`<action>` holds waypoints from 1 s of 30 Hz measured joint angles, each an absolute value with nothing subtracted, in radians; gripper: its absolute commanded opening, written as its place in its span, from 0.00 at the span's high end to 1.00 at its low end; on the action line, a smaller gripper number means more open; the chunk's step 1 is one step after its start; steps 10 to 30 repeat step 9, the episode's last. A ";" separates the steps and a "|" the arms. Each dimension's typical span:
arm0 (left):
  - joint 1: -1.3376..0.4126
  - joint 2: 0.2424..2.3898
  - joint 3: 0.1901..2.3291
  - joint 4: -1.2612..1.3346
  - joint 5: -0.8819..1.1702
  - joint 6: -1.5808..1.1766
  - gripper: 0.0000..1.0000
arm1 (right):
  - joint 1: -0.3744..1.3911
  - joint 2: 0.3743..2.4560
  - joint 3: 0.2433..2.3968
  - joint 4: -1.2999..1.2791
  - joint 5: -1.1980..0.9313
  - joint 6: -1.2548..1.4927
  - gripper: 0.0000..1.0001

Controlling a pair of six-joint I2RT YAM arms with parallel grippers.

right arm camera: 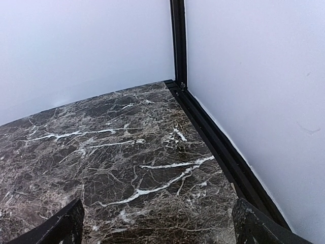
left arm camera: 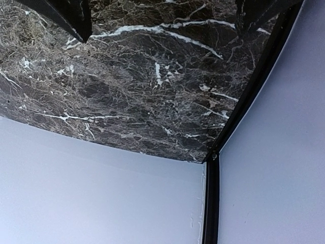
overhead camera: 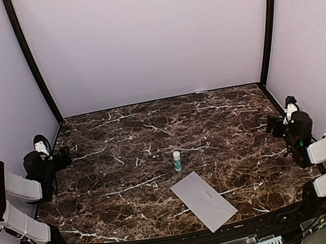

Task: Place the letter into the envelope and seal it
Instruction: Reset both arms

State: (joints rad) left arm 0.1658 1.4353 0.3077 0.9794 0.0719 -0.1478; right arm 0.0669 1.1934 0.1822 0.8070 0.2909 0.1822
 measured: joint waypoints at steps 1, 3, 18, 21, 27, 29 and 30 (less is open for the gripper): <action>0.165 1.438 0.306 0.989 0.080 -0.146 0.03 | 0.067 1.218 0.173 0.848 0.292 0.181 0.01; 0.165 1.438 0.303 1.021 0.094 -0.144 0.03 | 0.067 1.246 0.165 0.901 0.292 0.181 0.01; 0.163 1.438 0.297 1.068 0.113 -0.140 0.03 | 0.067 1.292 0.165 1.029 0.288 0.170 0.01; 0.163 1.438 0.297 1.068 0.113 -0.140 0.03 | 0.067 1.292 0.165 1.029 0.288 0.170 0.01; 0.163 1.438 0.297 1.068 0.113 -0.140 0.03 | 0.067 1.292 0.165 1.029 0.288 0.170 0.01; 0.163 1.438 0.297 1.068 0.113 -0.140 0.03 | 0.067 1.292 0.165 1.029 0.288 0.170 0.01; 0.163 1.438 0.297 1.068 0.113 -0.140 0.03 | 0.067 1.292 0.165 1.029 0.288 0.170 0.01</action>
